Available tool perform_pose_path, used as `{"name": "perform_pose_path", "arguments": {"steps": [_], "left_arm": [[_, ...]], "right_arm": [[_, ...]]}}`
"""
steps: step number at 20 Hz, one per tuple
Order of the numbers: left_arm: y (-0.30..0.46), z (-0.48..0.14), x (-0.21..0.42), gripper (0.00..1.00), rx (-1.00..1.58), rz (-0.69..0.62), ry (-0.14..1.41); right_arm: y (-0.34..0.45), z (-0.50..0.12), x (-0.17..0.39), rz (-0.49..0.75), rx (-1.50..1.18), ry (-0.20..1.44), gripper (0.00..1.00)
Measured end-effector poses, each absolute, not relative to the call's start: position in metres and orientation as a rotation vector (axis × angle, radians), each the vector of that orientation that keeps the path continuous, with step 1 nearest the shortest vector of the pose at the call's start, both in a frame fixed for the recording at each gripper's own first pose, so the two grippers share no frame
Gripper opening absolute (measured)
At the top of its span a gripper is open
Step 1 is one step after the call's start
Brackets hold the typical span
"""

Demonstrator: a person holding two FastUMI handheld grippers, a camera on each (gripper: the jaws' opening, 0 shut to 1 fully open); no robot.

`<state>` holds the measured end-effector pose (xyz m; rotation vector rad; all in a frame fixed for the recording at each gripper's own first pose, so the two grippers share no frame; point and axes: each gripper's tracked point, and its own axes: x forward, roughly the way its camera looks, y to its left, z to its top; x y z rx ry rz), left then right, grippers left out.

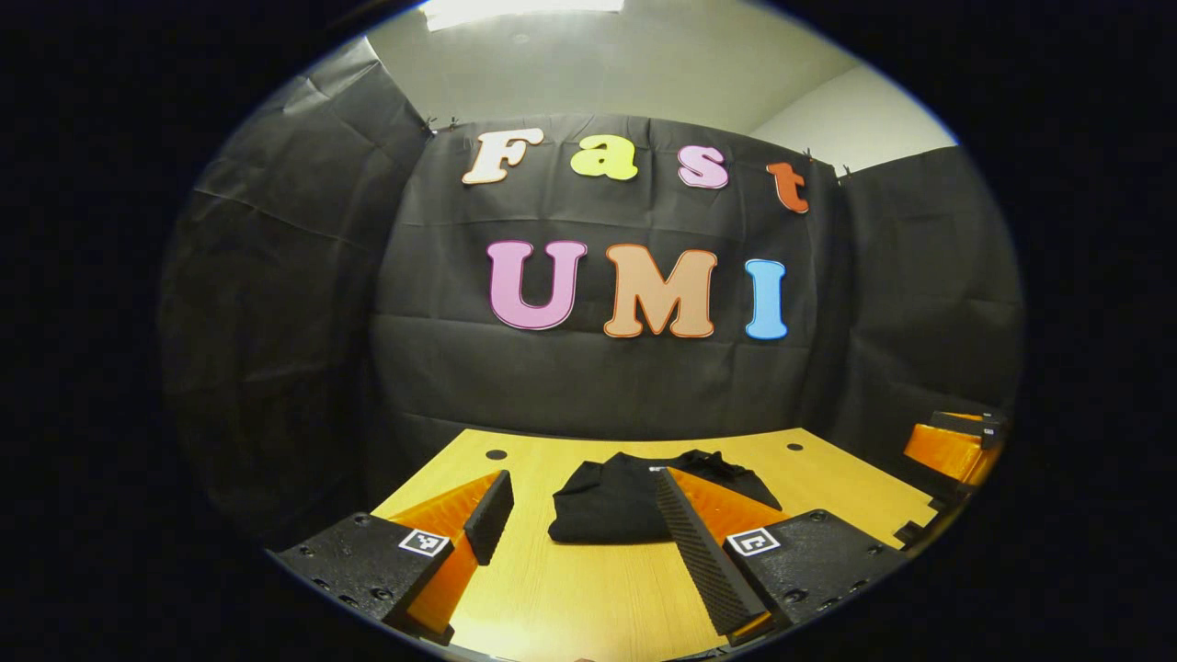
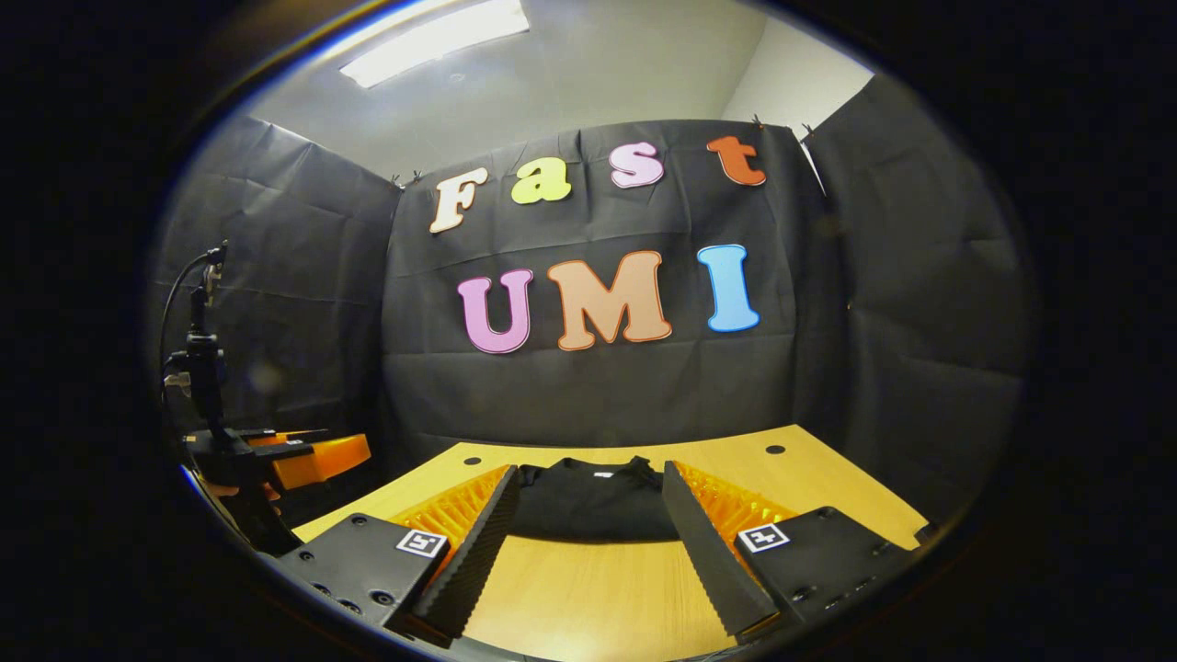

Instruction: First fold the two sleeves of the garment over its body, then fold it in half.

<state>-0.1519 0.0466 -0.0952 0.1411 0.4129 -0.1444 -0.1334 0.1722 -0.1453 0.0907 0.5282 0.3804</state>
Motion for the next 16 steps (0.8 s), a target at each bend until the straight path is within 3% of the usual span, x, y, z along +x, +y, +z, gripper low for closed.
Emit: {"name": "perform_pose_path", "arguments": {"steps": [7, 8, 9, 16], "left_arm": [[0.05, -0.086, -0.134, 0.93, 0.135, -0.117, 0.394], [0.046, -0.085, -0.132, 0.93, 0.129, -0.129, 0.39], [0.044, -0.085, -0.131, 0.93, 0.131, -0.14, 0.388], [0.046, -0.091, -0.143, 0.93, 0.148, -0.166, 0.403]], "right_arm": [[0.176, -0.147, -0.123, 0.394, 0.088, 0.534, 0.99], [0.175, -0.144, -0.12, 0.39, 0.082, 0.516, 0.95], [0.171, -0.142, -0.119, 0.382, 0.073, 0.5, 0.99], [0.167, -0.151, -0.133, 0.353, 0.096, 0.544, 0.98]]}}
